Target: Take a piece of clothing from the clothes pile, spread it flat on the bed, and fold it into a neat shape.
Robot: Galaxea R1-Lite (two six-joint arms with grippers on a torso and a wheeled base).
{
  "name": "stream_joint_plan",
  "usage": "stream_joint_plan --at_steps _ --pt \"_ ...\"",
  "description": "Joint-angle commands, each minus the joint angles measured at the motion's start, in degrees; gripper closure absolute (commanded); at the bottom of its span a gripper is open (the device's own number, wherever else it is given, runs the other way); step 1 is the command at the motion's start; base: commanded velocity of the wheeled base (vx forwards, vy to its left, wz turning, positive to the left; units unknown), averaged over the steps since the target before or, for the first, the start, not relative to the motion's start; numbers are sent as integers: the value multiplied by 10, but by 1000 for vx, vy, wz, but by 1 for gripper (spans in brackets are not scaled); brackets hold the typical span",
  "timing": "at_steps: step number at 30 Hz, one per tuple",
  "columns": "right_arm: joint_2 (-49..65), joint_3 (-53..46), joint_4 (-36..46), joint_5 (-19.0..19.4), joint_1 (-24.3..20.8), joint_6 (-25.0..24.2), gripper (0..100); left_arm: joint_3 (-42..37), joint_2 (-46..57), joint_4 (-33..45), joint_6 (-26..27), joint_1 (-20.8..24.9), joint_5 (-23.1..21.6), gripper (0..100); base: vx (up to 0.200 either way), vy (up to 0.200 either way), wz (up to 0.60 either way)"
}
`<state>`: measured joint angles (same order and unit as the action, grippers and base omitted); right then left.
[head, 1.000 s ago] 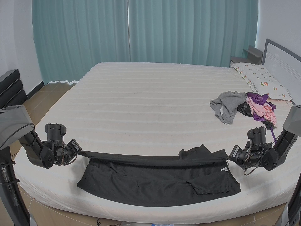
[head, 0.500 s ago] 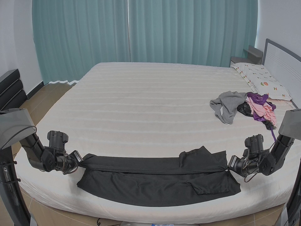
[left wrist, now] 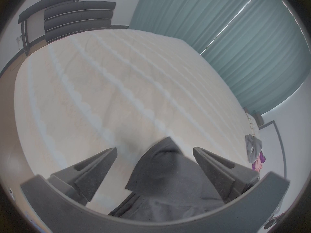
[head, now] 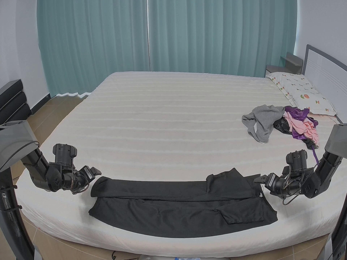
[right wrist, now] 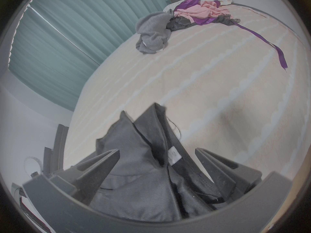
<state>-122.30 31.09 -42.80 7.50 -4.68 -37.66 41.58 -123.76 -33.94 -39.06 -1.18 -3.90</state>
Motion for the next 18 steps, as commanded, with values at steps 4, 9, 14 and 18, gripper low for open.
stream_joint_plan --at_steps 4,9,14,18 --pt "11 19 0 63 39 -12 0 84 -53 1 -5 3 -26 0 0 0 0" --pt "7 28 2 84 49 -32 0 126 -97 0 -1 8 -36 0 0 0 0" --pt "4 30 1 87 51 -32 0 143 -111 0 4 14 -36 0 0 0 0" --pt "3 35 2 88 52 -33 0 142 -115 -2 7 24 -37 100 0 0 0"
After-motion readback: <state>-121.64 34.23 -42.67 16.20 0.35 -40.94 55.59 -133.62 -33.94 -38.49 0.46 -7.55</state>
